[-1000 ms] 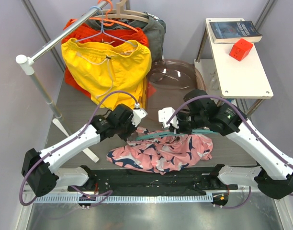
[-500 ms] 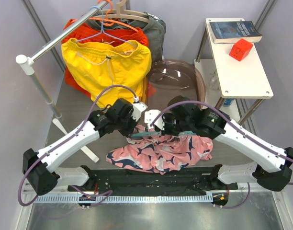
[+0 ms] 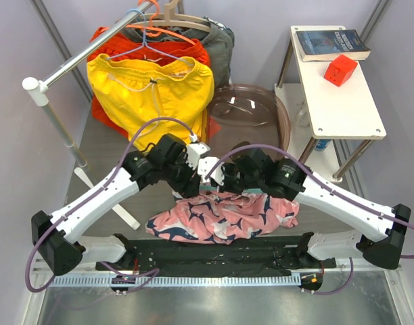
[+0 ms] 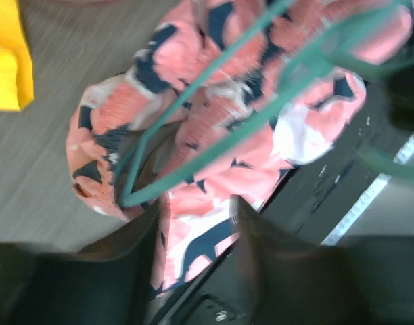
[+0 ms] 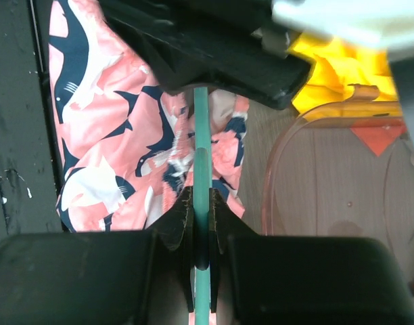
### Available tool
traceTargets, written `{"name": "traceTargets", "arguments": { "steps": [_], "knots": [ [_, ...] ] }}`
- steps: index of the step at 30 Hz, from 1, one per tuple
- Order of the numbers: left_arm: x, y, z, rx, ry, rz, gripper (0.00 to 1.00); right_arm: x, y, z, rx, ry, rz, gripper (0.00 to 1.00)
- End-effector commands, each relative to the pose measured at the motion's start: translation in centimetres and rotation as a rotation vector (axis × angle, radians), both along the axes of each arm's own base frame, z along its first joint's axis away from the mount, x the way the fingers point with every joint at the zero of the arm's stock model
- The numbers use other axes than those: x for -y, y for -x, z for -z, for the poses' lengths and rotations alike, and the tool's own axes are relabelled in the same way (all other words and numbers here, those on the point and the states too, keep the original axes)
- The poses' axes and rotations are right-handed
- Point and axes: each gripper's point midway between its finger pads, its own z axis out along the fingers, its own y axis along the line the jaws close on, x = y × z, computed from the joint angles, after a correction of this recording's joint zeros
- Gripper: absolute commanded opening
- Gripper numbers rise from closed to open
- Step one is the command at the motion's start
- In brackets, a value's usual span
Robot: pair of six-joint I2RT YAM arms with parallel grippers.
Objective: Place the shorts on the hanger
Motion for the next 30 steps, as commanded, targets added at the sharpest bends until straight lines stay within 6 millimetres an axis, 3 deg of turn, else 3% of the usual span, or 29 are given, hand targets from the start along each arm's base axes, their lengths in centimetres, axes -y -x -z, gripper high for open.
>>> {"name": "traceTargets", "arguments": {
  "steps": [1, 3, 5, 7, 10, 13, 16, 22, 30],
  "knots": [
    [-1.4, 1.8, -3.3, 0.03, 0.138, 0.145, 0.75, -1.3, -0.5, -1.6, 0.064, -0.11, -0.002, 0.01],
    [-3.4, 0.9, -3.4, 0.075, 0.146, 0.168, 0.88, -1.1, -0.4, -1.3, 0.071, -0.111, -0.01, 0.01],
    [-5.1, 0.5, -2.9, 0.113, 0.115, 0.175, 0.89, -0.9, -0.2, -0.8, 0.067, -0.106, -0.018, 0.01],
    [-5.9, 0.7, -1.9, 0.17, 0.066, 0.321, 0.89, -0.9, -0.1, -0.6, 0.071, -0.102, -0.027, 0.01],
    [-7.8, 1.6, 1.4, 0.153, -0.018, 0.434, 0.84, -1.0, -0.2, -0.3, 0.071, -0.094, -0.028, 0.01],
    [-8.8, 0.4, 3.1, 0.26, -0.041, 0.537, 0.82, -1.3, -0.5, -0.5, 0.068, -0.083, -0.025, 0.01],
    [-8.5, -0.8, 4.2, 0.34, -0.045, 0.586, 0.76, -1.5, -0.6, -0.4, 0.063, -0.072, -0.028, 0.01],
    [-6.1, -3.2, 4.5, 0.512, 0.036, 0.663, 0.73, -1.8, -0.6, -0.4, 0.056, -0.059, -0.047, 0.01],
    [-5.3, -4.7, 7.1, 0.494, 0.041, 0.697, 0.55, -2.0, -0.6, -0.3, 0.051, -0.042, -0.06, 0.01]
  ]
}}
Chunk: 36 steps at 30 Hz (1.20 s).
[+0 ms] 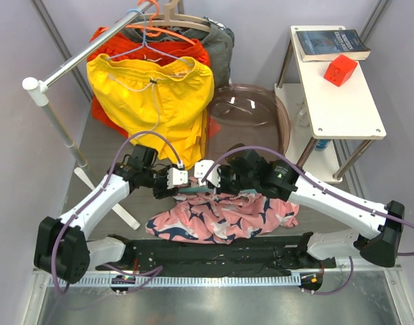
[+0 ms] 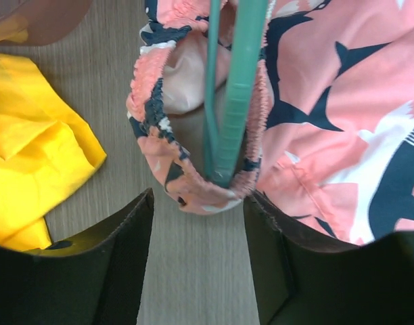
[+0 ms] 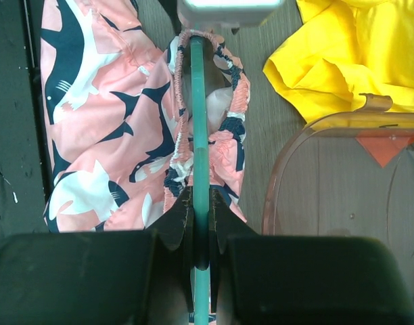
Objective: Place the shorts on the hanger
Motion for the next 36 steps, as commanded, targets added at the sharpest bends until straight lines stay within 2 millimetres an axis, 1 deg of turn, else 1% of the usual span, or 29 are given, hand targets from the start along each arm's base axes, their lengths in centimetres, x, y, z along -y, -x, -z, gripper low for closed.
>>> {"name": "traceTargets", "arguments": {
  "steps": [1, 2, 3, 4, 6, 8, 10, 14, 18, 19, 21, 22, 24, 26, 27, 28, 29, 31, 33, 35, 36],
  "knots": [
    [1.5, -1.7, 0.0, 0.065, 0.053, 0.067, 0.52, -1.0, -0.2, -2.5, 0.038, -0.058, -0.027, 0.01],
    [1.6, -1.6, -0.1, 0.062, 0.064, 0.073, 0.44, -1.1, -0.1, -2.3, 0.036, -0.053, -0.029, 0.01],
    [1.8, -1.6, -0.5, 0.062, 0.073, 0.079, 0.39, -1.0, -0.3, -2.2, 0.037, -0.046, -0.022, 0.01],
    [2.3, -1.1, -1.1, 0.056, 0.108, 0.101, 0.32, -0.9, -0.3, -2.2, 0.041, -0.044, -0.023, 0.01],
    [2.6, -0.2, -1.8, 0.034, 0.128, 0.128, 0.21, -0.9, -0.5, -2.0, 0.043, -0.036, -0.016, 0.01],
    [3.0, 0.7, -2.6, 0.005, 0.157, 0.15, 0.05, -1.1, -0.5, -1.7, 0.039, -0.03, -0.018, 0.01],
    [3.2, 0.9, -2.9, -0.003, 0.164, 0.151, 0.02, -1.4, -0.7, -1.7, 0.04, -0.037, -0.015, 0.01],
    [3.3, 1.1, -3.0, 0.012, 0.145, 0.15, 0.01, -2.1, -1.0, -2.0, 0.044, -0.065, -0.02, 0.01],
    [3.3, 0.9, -2.6, 0.022, 0.132, 0.13, 0.04, -3.2, -1.0, -2.8, 0.05, -0.117, -0.038, 0.01],
    [3.3, 0.6, -2.5, 0.031, 0.131, 0.124, 0.09, -3.3, -0.9, -3.0, 0.051, -0.129, -0.043, 0.01],
    [3.2, 0.5, -2.3, 0.032, 0.124, 0.114, 0.15, -3.7, -1.0, -3.6, 0.057, -0.155, -0.045, 0.01],
    [3.3, 0.2, -2.4, 0.042, 0.127, 0.11, 0.21, -3.8, -0.9, -3.7, 0.058, -0.161, -0.052, 0.01],
    [3.3, 0.2, -2.2, 0.041, 0.125, 0.107, 0.29, -4.0, -1.0, -4.0, 0.06, -0.174, -0.052, 0.01],
    [3.3, 0.1, -2.1, 0.042, 0.127, 0.104, 0.35, -4.0, -1.0, -4.3, 0.063, -0.183, -0.055, 0.01],
    [3.3, 0.0, -2.1, 0.042, 0.125, 0.099, 0.41, -4.1, -0.9, -4.4, 0.066, -0.187, -0.061, 0.01],
    [3.4, -0.2, -2.0, 0.046, 0.128, 0.092, 0.42, -4.0, -0.7, -4.7, 0.067, -0.193, -0.065, 0.01],
    [3.4, -0.4, -2.0, 0.047, 0.128, 0.086, 0.42, -4.1, -0.6, -4.7, 0.063, -0.198, -0.072, 0.01],
    [3.4, -0.6, -1.8, 0.038, 0.126, 0.078, 0.39, -4.1, -0.5, -4.9, 0.068, -0.203, -0.08, 0.01],
    [3.5, -0.6, -1.8, 0.031, 0.13, 0.077, 0.29, -4.0, -0.5, -5.3, 0.078, -0.213, -0.077, 0.01],
    [3.6, -0.4, -1.9, 0.026, 0.135, 0.082, 0.24, -4.2, -0.7, -5.7, 0.089, -0.228, -0.076, 0.01],
    [3.6, -0.3, -2.0, 0.024, 0.138, 0.086, 0.16, -4.1, -0.7, -5.8, 0.09, -0.232, -0.072, 0.01]
  ]
}}
